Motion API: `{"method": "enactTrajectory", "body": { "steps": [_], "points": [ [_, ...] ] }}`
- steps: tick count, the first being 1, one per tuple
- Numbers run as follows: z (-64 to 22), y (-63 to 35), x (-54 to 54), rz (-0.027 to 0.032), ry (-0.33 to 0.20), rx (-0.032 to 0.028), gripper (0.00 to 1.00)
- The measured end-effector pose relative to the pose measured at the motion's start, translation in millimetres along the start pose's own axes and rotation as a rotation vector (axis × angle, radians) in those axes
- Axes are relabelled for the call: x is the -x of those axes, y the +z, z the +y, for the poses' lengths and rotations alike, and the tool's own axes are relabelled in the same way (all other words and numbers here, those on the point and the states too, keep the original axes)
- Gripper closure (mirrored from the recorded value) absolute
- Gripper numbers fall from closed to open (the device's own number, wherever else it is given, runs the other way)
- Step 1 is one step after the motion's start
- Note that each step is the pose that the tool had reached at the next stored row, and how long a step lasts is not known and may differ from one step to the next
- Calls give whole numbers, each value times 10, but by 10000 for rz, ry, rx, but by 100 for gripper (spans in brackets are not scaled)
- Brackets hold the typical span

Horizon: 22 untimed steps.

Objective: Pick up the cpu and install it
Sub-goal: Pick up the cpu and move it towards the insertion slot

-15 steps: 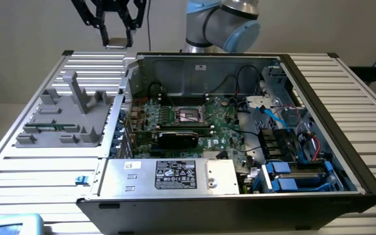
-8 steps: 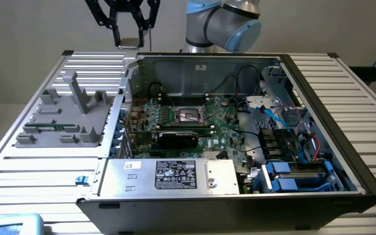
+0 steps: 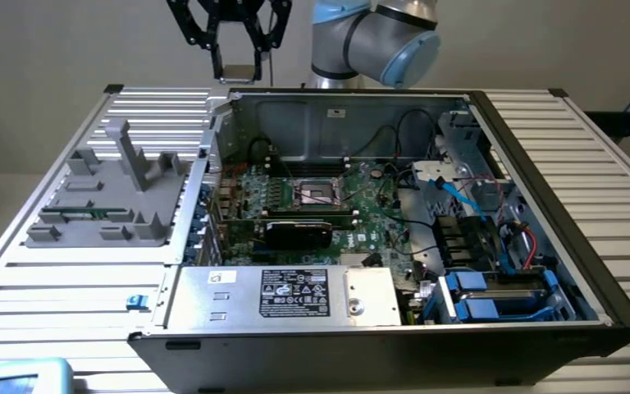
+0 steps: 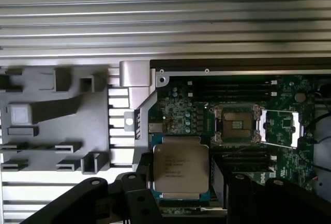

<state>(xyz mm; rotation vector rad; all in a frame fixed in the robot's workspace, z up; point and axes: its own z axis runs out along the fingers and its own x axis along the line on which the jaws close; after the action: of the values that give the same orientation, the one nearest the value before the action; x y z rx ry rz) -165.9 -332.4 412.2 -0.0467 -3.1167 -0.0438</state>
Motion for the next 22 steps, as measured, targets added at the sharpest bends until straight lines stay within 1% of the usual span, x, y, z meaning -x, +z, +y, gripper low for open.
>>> {"method": "enactTrajectory", "body": {
  "steps": [9,12,16,21,22],
  "points": [
    [7,16,272,-97,-2,3,44],
    [9,24,368,-140,-4,3,44],
    [12,40,482,-206,-6,6,44],
    [15,76,603,-313,-9,10,44],
    [15,86,626,-326,-8,10,44]
  ]
}}
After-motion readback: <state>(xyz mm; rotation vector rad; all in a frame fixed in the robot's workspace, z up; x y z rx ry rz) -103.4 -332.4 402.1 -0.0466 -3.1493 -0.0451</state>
